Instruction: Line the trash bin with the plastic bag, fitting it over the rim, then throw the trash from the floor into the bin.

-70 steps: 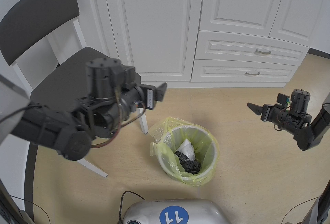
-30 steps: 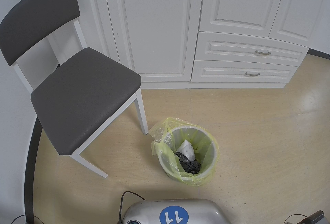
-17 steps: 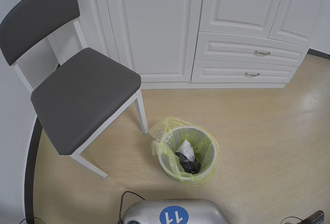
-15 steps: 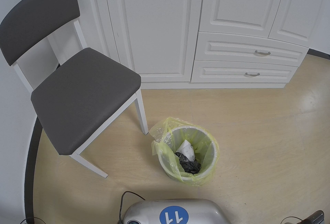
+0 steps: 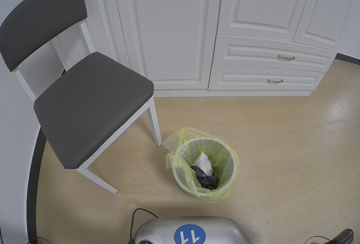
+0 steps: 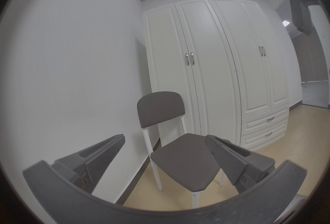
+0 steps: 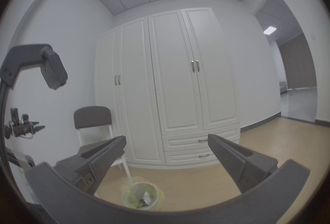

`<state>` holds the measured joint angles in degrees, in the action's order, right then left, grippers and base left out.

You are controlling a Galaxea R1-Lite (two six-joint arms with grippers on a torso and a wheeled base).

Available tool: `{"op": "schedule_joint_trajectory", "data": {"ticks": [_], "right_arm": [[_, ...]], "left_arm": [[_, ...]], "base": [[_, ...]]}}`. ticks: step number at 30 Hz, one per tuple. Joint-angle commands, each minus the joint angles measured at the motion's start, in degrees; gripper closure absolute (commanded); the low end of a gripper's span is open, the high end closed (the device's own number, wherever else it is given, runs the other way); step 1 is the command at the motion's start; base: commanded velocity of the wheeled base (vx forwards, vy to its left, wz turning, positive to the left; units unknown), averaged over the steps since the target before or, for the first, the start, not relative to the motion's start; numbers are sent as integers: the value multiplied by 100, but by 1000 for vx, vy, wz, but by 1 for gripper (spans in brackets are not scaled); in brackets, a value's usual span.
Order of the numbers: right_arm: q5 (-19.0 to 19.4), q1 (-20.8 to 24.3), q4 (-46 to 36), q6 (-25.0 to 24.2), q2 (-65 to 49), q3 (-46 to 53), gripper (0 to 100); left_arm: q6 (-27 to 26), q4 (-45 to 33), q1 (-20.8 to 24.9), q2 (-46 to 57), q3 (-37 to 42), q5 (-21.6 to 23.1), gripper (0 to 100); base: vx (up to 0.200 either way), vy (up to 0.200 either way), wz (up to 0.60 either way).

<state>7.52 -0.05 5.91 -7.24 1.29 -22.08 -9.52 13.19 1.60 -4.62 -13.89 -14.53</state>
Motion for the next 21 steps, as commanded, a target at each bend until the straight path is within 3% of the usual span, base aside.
{"op": "schedule_joint_trajectory", "data": {"ticks": [1, 6, 12, 14, 21], "right_arm": [[-330, 5, -46, 759, -129, 300, 0], [-998, 5, -11, 1542, -129, 810, 0], [-1297, 5, 121, 1524, -129, 1012, 0], [-1490, 5, 384, 1383, -129, 1109, 0], [-1578, 5, 1632, 1418, -129, 1584, 0]], "left_arm": [[56, -1, -160, 436, 466, -50, 0], [618, 34, -160, 444, 800, -94, 0], [724, 61, -160, 444, 1265, -94, 0], [803, 61, -160, 444, 1362, -94, 0], [1040, -80, -160, 444, 1380, -111, 0]], "base": [[0, 0, 0], [0, 0, 0], [0, 0, 0], [0, 0, 0], [0, 0, 0]]}}
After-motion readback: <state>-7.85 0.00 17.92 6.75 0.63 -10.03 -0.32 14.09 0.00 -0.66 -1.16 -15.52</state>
